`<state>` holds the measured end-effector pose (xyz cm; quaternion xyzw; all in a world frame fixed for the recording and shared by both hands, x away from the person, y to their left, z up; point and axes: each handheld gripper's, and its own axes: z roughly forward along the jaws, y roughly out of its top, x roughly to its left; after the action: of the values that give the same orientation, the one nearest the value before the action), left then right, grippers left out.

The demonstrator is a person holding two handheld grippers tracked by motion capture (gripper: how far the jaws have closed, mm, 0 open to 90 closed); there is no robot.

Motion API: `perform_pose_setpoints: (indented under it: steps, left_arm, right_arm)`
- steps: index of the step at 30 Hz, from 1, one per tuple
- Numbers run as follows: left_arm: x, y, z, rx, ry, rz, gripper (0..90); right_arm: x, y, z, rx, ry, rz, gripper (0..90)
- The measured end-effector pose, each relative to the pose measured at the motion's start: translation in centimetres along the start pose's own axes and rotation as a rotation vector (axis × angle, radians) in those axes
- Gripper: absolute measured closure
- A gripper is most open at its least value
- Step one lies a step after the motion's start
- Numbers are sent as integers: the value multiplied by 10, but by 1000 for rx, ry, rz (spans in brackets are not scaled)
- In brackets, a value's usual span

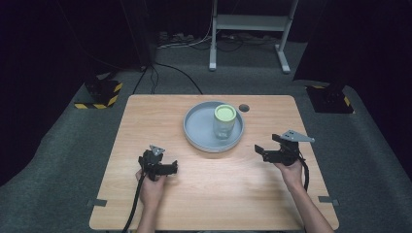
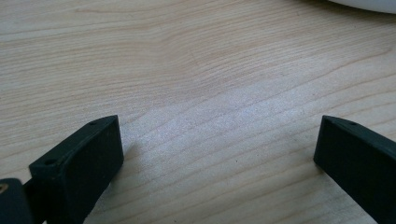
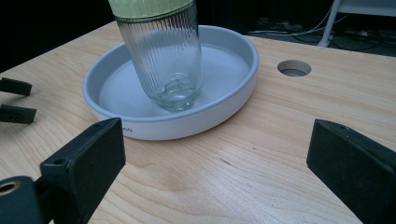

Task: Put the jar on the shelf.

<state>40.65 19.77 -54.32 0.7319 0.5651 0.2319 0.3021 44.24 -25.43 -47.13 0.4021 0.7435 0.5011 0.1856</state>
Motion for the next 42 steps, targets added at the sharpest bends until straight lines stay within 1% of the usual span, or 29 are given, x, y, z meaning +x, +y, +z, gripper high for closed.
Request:
perform_pose_setpoints:
  steps: [8,15,22,35,38,42]
  left_arm:
    - [0,0,0,0,0,0,15]
    - [0,0,0,0,0,0,15]
    - [0,0,0,0,0,0,14]
    - [0,0,0,0,0,0,15]
    - [0,0,0,0,0,0,15]
    - [0,0,0,0,0,0,15]
  right_arm:
    - [3,-3,2,8,-2,-10,42]
    - [4,-8,5,22,-2,-5,42]
    - [5,-9,8,29,1,-7,42]
    - [6,-17,15,64,-7,-10,42]
    - [7,-18,16,68,-8,-5,42]
    - [8,-21,18,74,-10,-11,42]
